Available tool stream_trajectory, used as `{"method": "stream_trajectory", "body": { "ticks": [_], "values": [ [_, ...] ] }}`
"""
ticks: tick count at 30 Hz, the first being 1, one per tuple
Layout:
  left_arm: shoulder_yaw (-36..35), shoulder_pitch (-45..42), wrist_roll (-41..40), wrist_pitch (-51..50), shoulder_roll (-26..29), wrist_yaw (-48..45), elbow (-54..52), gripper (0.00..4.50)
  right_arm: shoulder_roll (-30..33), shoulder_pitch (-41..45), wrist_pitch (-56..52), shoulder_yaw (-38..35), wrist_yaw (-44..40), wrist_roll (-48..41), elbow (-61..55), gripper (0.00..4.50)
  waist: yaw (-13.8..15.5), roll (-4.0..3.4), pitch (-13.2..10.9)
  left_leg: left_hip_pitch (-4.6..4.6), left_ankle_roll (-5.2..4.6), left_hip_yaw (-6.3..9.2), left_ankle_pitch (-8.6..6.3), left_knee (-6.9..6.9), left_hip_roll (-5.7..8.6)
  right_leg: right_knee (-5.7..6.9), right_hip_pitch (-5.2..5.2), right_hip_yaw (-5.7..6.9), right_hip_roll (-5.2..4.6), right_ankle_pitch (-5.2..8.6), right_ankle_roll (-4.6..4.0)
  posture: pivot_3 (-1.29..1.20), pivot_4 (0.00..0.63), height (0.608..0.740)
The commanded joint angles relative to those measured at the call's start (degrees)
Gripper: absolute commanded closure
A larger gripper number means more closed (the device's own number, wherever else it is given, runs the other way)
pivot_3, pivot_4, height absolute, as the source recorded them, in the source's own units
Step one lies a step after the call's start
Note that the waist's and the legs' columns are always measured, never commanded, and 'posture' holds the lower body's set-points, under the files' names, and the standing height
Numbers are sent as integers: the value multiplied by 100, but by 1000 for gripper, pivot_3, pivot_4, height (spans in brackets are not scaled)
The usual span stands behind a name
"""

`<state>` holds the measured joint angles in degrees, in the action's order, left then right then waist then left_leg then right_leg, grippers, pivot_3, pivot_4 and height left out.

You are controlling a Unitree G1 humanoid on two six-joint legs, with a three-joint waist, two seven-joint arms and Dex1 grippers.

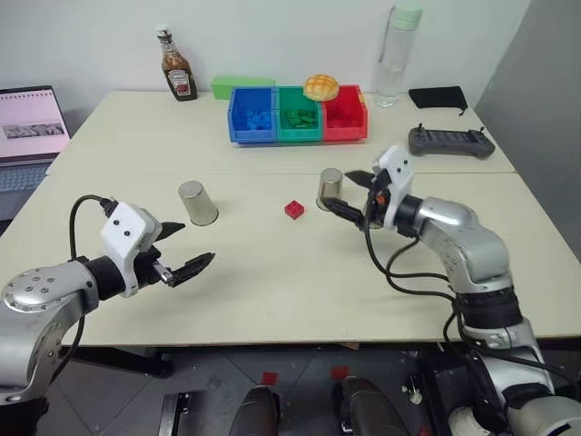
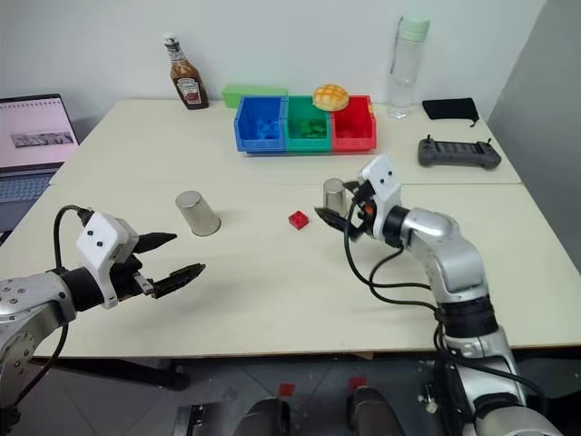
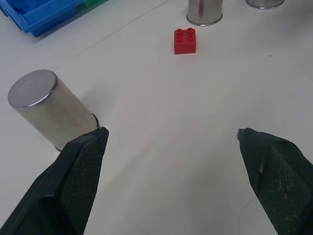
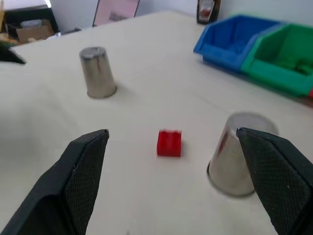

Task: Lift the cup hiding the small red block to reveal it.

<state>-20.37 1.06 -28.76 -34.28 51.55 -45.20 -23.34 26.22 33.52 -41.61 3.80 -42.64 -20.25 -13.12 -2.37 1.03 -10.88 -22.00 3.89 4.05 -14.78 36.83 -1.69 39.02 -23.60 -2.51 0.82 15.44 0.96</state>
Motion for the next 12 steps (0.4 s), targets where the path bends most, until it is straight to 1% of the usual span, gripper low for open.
{"method": "stream_trajectory", "body": {
  "ticks": [1,6,12],
  "values": [
    [-231,106,17,173,102,-175,-164,0,340,-353,-223,3,-203,-201,-625,47,-9,1,0,1,0,1,0,0,-1,1,1,1,1,0,0,0,150,740],
    [-242,122,108,295,179,-301,-69,0,686,-874,-312,-66,-141,-231,-951,47,1,1,0,3,0,-1,0,2,0,0,5,-1,5,1,2,0,150,740],
    [-244,-53,90,379,147,-353,97,0,604,-927,-376,-153,124,-256,-996,47,-15,2,0,3,0,-5,0,3,0,-1,4,-3,5,1,3,0,150,740]
  ]
}}
